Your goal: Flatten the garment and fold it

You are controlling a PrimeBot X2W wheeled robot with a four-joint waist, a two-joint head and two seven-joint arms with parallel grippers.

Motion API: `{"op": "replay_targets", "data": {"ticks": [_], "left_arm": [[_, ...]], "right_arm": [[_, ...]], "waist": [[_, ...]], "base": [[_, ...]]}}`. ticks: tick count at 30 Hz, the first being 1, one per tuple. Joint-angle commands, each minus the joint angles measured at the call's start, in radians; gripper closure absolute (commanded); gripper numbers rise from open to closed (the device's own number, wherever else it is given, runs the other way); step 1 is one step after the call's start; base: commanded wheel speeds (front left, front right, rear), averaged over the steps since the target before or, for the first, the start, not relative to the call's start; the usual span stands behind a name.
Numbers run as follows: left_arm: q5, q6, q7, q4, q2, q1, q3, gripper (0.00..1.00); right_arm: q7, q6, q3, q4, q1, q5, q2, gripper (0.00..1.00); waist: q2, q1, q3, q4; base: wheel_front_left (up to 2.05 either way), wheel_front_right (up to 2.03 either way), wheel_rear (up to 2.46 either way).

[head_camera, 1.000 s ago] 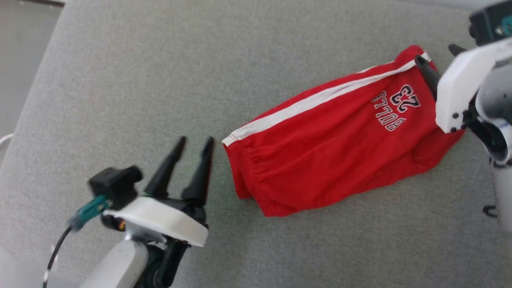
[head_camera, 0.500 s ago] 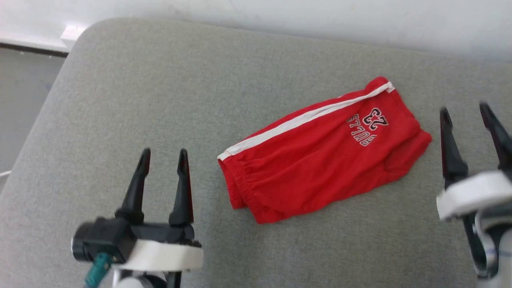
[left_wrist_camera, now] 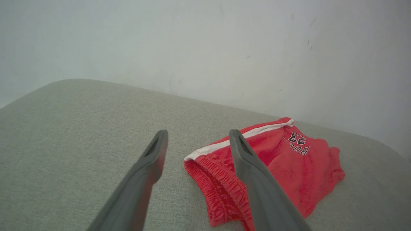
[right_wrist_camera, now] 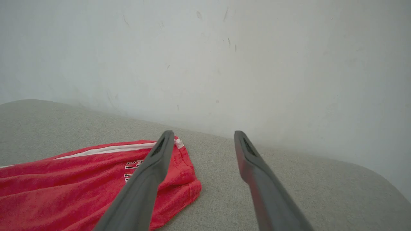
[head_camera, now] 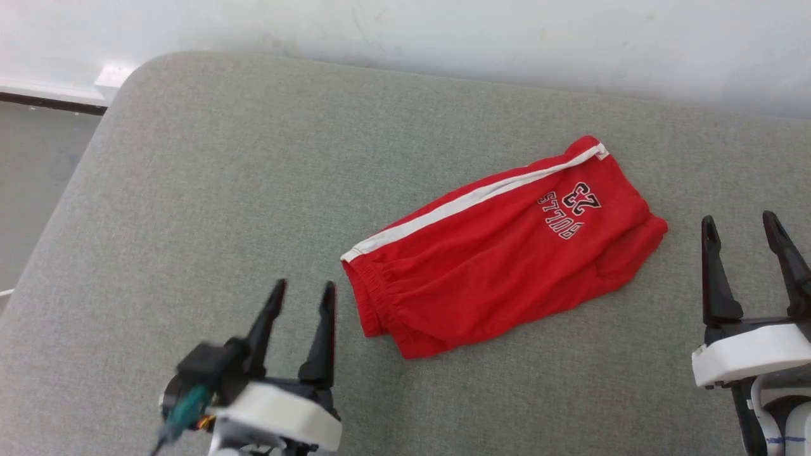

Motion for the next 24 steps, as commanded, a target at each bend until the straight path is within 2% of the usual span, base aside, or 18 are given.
{"op": "replay_targets", "data": {"ticks": [1, 5, 12, 15, 24], "left_arm": [[-0.028, -0.022, 0.046, 0.016, 0.001, -0.033, -0.004, 0.00], [-0.096, -0.057, 0.186, 0.035, 0.010, -0.101, -0.015, 0.00], [-0.156, -0.045, 0.416, 0.041, 0.025, -0.169, -0.040, 0.00], [-0.160, -0.036, 0.471, 0.037, 0.031, -0.181, -0.052, 0.00], [-0.184, -0.021, 0.548, 0.096, 0.018, -0.201, -0.075, 0.00]], "right_arm": [[-0.001, -0.001, 0.004, 0.001, -0.002, 0.005, 0.003, 0.00], [0.009, -0.001, 0.012, 0.000, -0.011, 0.006, 0.003, 0.00], [0.023, -0.001, 0.022, 0.001, -0.027, 0.013, 0.003, 0.00], [0.025, -0.001, 0.022, 0.002, -0.036, 0.015, 0.003, 0.00], [0.028, -0.001, 0.019, 0.014, -0.059, 0.016, 0.003, 0.00]], "waist": [[0.0000, 0.0001, 0.002, 0.002], [0.0000, 0.0001, 0.018, 0.002], [0.0000, 0.0001, 0.061, -0.013], [0.0000, 0.0001, 0.080, -0.020], [0.0000, 0.0001, 0.116, -0.028]], "base": [[0.00, 0.00, 0.00], [0.00, 0.00, 0.00], [0.00, 0.00, 0.00], [0.00, 0.00, 0.00], [0.00, 0.00, 0.00]]}}
